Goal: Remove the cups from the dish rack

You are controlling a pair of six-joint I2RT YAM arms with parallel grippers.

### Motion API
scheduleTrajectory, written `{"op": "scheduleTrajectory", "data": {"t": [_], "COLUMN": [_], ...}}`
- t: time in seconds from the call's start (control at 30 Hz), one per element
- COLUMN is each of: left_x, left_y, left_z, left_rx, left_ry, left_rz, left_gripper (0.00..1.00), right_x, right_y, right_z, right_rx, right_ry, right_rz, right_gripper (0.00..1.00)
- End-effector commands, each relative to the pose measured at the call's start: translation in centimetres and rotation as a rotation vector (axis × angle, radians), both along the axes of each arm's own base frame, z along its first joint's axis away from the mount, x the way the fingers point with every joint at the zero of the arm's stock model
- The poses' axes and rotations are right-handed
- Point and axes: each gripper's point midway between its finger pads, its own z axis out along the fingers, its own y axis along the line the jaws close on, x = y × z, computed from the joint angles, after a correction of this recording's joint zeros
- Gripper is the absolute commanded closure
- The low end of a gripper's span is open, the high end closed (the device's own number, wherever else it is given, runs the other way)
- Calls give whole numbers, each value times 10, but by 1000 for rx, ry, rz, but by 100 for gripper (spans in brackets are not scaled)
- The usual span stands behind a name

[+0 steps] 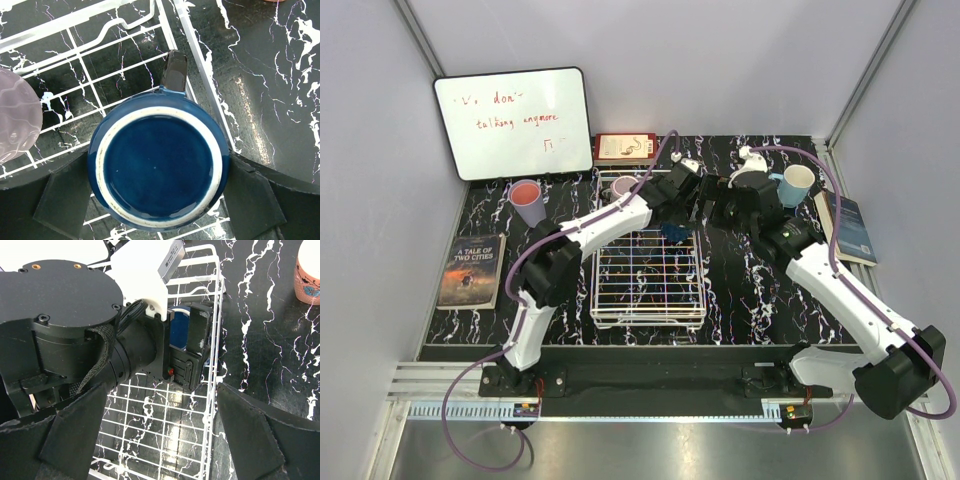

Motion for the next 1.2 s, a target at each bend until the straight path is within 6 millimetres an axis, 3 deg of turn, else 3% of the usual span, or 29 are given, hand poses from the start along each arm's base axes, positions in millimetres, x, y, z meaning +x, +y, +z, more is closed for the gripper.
{"op": "scheduleTrajectory", "data": {"t": [0.0, 0.03, 0.07, 0.17, 0.2, 0.3, 0.37, 0.6, 0.73, 0.83, 0.87, 0.93, 0.97, 1.0, 1.03, 1.07, 1.1, 1.13, 1.17], "left_x": [9, 7, 7, 7, 7, 7, 7, 2, -4, -12, -15, -25, -30, -37, -35, -34, -50, -48, -51], "left_y": [-12, -12, -11, -4, -3, 3, 7, 11, 8, 6, 7, 8, 6, 10, 16, 12, 15, 21, 17], "left_z": [-8, -11, -12, -10, -9, 3, 10, 63, 105, 122, 138, 139, 162, 149, 153, 168, 163, 167, 184], "left_rx": [-14, -10, -11, -2, 2, 4, 5, -59, -134, -185, -221, -269, -356, -375, -436, -531, -594, -674, -765], "left_ry": [-11, -4, -1, -8, -15, -38, -53, -123, -168, -171, -196, -177, -206, -176, -164, -187, -143, -118, -148], "left_rz": [-23, -25, -23, -2, 5, 17, 22, 11, -24, -48, -57, -78, -109, -116, -91, -110, -142, -108, -154], "left_gripper": [5, 10, 25, 55, 76, 100, 100, 100, 100, 100, 100, 100, 100, 100, 100, 100, 100, 100, 100], "right_x": [2, 2, 1, 1, 1, -1, -1, -4, -5, -6, -6, -7, -7, -8, -9, -9, -10, -11, -12], "right_y": [12, 12, 11, 8, 7, 5, 4, -2, -8, -13, -15, -19, -21, -22, -23, -25, -25, -25, -25], "right_z": [12, 11, 12, 16, 17, 22, 24, 33, 40, 45, 45, 47, 45, 44, 45, 42, 42, 44, 44], "right_rx": [45, 46, 46, 49, 47, 46, 47, 43, 35, 33, 30, 32, 28, 32, 36, 35, 39, 48, 54], "right_ry": [-37, -34, -38, -50, -55, -66, -67, -90, -106, -119, -123, -130, -128, -125, -127, -123, -123, -132, -134], "right_rz": [32, 29, 30, 17, 14, 15, 12, -5, -22, -38, -53, -69, -79, -86, -92, -98, -101, -102, -97], "right_gripper": [1, 1, 1, 1, 1, 1, 1, 1, 1, 1, 1, 1, 0, 0, 0, 0, 0, 0, 0]}}
